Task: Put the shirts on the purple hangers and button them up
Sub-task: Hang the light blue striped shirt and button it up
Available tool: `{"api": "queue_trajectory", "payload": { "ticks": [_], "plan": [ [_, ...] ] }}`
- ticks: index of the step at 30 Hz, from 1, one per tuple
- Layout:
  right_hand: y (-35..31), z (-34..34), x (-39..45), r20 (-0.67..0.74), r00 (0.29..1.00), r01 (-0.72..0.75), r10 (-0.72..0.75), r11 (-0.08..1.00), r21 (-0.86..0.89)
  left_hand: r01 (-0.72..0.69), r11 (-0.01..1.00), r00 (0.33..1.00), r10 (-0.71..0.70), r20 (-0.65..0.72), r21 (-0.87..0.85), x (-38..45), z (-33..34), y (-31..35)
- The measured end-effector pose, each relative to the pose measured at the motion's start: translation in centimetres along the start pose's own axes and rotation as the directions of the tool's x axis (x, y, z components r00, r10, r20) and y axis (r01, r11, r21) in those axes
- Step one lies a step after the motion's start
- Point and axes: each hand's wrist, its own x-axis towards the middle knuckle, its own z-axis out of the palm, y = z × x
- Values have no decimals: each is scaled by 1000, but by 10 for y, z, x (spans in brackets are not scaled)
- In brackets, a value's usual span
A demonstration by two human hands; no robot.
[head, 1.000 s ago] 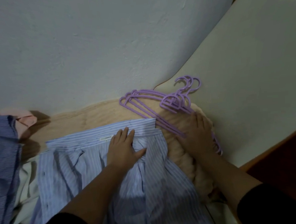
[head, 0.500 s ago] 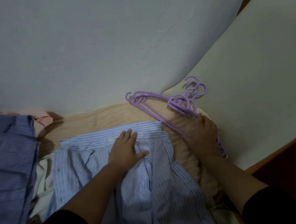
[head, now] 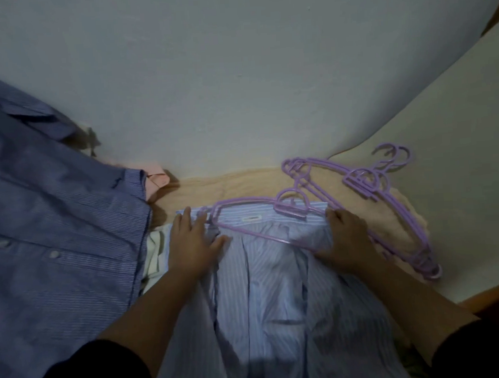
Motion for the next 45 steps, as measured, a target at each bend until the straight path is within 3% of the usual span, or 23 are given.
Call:
{"api": "queue_trajectory", "payload": {
  "ticks": [2,8,16,24,31,36,39,42,45],
  "plan": [
    [-4,0,-3,33,999,32,-31,999,-28,83,996,997,-83,-12,15,1,-3,-10],
    [-3,-11,-4,160,987,1,2,1000,-17,267,955,959,-251,130,-126,9,-8,-18],
    [0,-19,-7,170,985,3,7,998,-59,334,862,943,-300,147,-381,14,-18,-8],
    [-1,-30,-19,176,984,0,16,996,-88,287,854,958,-246,149,-435,0,-37,7],
    [-6,-36,-31,163,986,-13,28,996,-91,398,661,911,-207,356,-636,-14,-44,25],
    [-12,-38,-33,192,981,-8,35,990,-143,384,416,923,-179,340,-825,-11,-61,38],
    [-25,-34,-30,179,983,-27,31,999,-30,432,230,902,-80,425,-872,-13,-70,55],
    [-43,-27,-19,145,989,-48,31,992,116,452,206,889,-32,456,-868,-20,-63,63],
    [-54,-18,-10,168,985,-48,37,997,63,506,211,862,-78,501,-837,-34,-43,51]
  ]
}}
